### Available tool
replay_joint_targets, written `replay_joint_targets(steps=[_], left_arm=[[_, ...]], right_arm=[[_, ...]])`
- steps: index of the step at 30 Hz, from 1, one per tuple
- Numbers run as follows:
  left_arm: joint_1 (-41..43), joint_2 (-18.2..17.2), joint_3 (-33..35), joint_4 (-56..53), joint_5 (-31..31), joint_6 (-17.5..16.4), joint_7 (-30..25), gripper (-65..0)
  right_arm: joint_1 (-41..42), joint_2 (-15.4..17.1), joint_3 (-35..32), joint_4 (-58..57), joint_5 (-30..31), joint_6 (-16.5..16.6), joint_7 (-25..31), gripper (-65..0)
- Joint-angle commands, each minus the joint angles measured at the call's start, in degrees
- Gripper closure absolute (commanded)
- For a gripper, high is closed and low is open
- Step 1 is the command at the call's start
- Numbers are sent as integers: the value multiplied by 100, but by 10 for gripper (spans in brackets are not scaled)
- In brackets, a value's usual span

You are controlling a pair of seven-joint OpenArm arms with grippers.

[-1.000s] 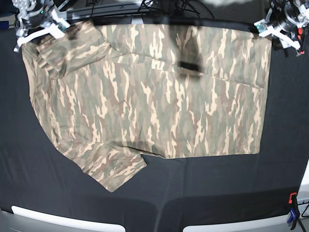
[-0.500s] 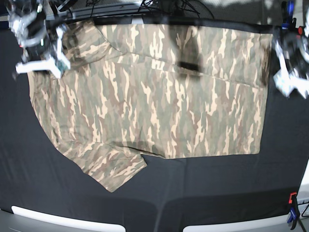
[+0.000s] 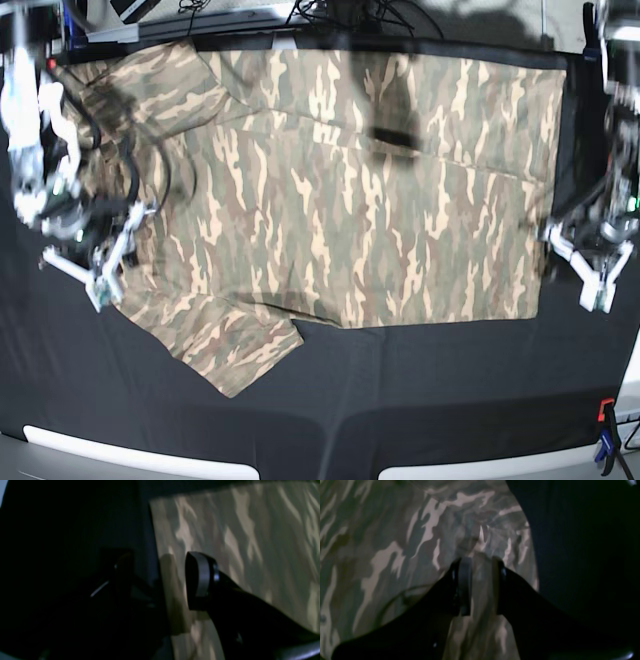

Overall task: Layout the t-shirt on the table in an organized manner, then fold the t-shirt properly
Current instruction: 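Reach both grippers down to the shirt's hem corners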

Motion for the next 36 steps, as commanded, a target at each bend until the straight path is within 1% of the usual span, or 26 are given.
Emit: replay_joint_targets(steps=[1, 4, 7, 10, 12, 13, 15, 17, 20, 22, 24, 27, 30, 32, 34, 35, 36], left_arm=[[-343, -37, -39, -197, -57, -42, -96, -314], [-1054, 127, -35, -1189, -55, -44, -79, -314], [-1696, 254, -35, -2186, -48, -72, -85, -314], [-2238, 348, -22, -3182, 203, -262, -166, -314], [-2529, 393, -20, -3803, 343, -302, -177, -314], [-2634, 411, -20, -4059, 372, -407, -199, -314], [-2750, 461, -20, -4435, 400, -573, -284, -314], [-2756, 542, -20, -4583, 398, -728, -275, -314], [-2721, 706, -20, -4597, 400, -1036, -52, -314], [-2693, 817, -20, -4597, 400, -1097, 74, -307], [-2677, 901, -20, -4597, 398, -1143, 188, -260], [-2645, 944, -20, -4597, 400, -1152, 225, -170], [-2614, 927, -20, -4597, 402, -1152, 197, 0], [-2610, 898, -20, -4597, 400, -1141, 177, 0], [-2608, 883, -20, -4597, 400, -1137, 177, 0], [-2608, 874, -20, -4597, 400, -1137, 170, 0], [-2608, 868, -20, -4597, 400, -1137, 157, 0]], right_arm=[[380, 107, 66, -184, 181, 81, 37, -136], [1239, 101, 66, -1165, 717, 527, -376, -136], [2068, 101, 66, -2127, 1117, 1021, -885, -136], [2750, 98, 66, -2935, 1266, 1482, -1180, -136], [3110, 87, 66, -3362, 1259, 1681, -1287, -136], [3259, 85, 61, -3541, 1261, 1757, -1311, -136], [3477, 83, 61, -3842, 1268, 1818, -1294, -136], [3626, 83, 61, -4039, 1266, 1862, -1279, -136], [3698, 85, 61, -4131, 1261, 1888, -1220, -136], [3698, 85, 61, -4131, 1259, 1886, -1091, -136], [3698, 85, 61, -4131, 1237, 1886, -909, -136], [3698, 87, 61, -4131, 1215, 1882, -437, -137], [3698, 85, 61, -4131, 1228, 1882, 177, -136], [3694, 63, 61, -4131, 1355, 1884, 507, -136], [3731, -48, 61, -4138, 1202, 1904, 564, -137], [3770, -149, 61, -4162, 905, 1971, 573, -156], [3827, -269, 59, -4238, 575, 2135, 634, -214]])
